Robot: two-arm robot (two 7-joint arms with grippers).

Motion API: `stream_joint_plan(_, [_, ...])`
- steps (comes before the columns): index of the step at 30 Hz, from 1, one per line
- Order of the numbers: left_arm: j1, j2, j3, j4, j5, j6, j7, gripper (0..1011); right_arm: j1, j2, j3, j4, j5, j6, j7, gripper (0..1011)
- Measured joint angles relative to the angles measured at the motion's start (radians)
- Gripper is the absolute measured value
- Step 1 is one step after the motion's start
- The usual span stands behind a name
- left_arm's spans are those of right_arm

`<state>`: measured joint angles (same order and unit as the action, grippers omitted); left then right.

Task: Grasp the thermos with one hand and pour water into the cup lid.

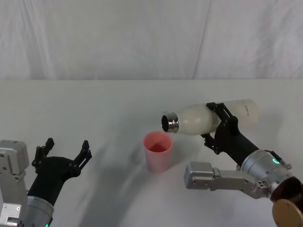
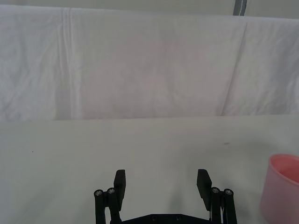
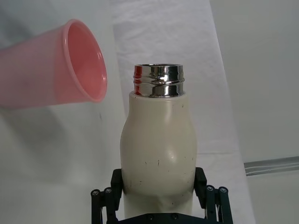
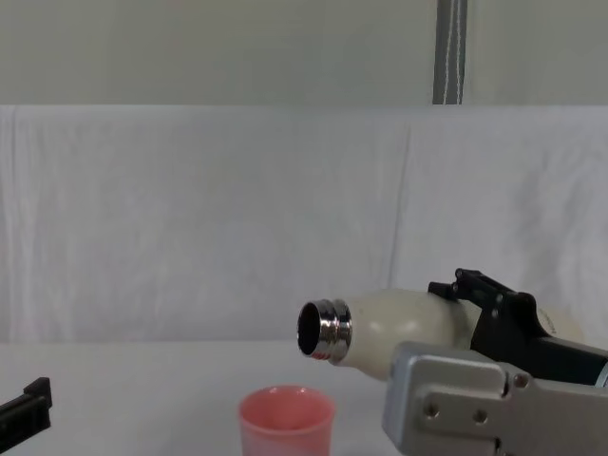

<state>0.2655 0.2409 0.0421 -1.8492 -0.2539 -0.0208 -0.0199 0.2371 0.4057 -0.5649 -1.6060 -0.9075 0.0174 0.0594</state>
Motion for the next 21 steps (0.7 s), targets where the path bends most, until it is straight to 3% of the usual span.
stream_joint_plan(21, [0.0, 0.0, 0.0, 0.0, 0.0, 0.0, 0.0, 1001, 0.014, 0.012, -0.023, -0.002, -0.053, 0.011, -0.003, 947])
